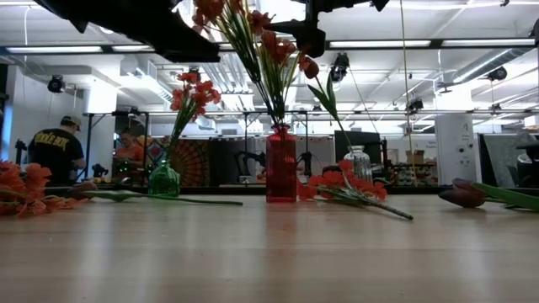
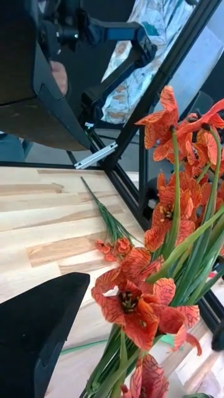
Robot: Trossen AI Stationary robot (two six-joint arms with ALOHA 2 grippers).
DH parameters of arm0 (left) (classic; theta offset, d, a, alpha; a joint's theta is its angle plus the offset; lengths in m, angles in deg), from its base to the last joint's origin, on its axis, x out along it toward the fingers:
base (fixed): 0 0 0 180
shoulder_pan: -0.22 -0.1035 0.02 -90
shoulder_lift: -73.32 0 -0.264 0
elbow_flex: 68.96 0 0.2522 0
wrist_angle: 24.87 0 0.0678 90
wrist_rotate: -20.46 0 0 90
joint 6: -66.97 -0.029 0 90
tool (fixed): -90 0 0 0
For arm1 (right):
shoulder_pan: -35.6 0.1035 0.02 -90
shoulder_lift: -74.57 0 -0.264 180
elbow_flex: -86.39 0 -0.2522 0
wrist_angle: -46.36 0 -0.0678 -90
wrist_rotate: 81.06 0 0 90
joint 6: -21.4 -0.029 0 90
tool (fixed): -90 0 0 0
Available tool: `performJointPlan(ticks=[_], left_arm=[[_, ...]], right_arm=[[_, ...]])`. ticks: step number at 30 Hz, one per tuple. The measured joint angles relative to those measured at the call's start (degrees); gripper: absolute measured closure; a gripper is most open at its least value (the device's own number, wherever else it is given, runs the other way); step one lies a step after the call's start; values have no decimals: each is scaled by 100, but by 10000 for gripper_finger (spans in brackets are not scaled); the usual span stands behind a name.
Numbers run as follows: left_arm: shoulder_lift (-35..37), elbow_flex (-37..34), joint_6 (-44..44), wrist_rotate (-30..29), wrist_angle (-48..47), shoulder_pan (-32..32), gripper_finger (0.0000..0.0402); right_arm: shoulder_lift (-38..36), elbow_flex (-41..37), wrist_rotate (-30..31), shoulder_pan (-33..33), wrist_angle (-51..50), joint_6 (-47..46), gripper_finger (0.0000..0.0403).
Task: Sort flowers into vase by color
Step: Put the top orange flowers into the red vase
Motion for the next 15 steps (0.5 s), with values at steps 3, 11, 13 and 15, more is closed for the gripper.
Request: performJointPlan(ticks=[3,11,13,15], left_arm=[[183,0,434,11,-748,16,80],[438,-24,1102,1254,-1518,529,80],[420,-114,1270,1262,-1118,848,81],[309,-312,1378,1088,-397,1204,84]], right_arm=[[0,-1,2,0,-2,1,76],[0,-2,6,0,-2,184,76],[0,-2,6,0,0,238,76],[0,-2,7,0,8,291,76]])
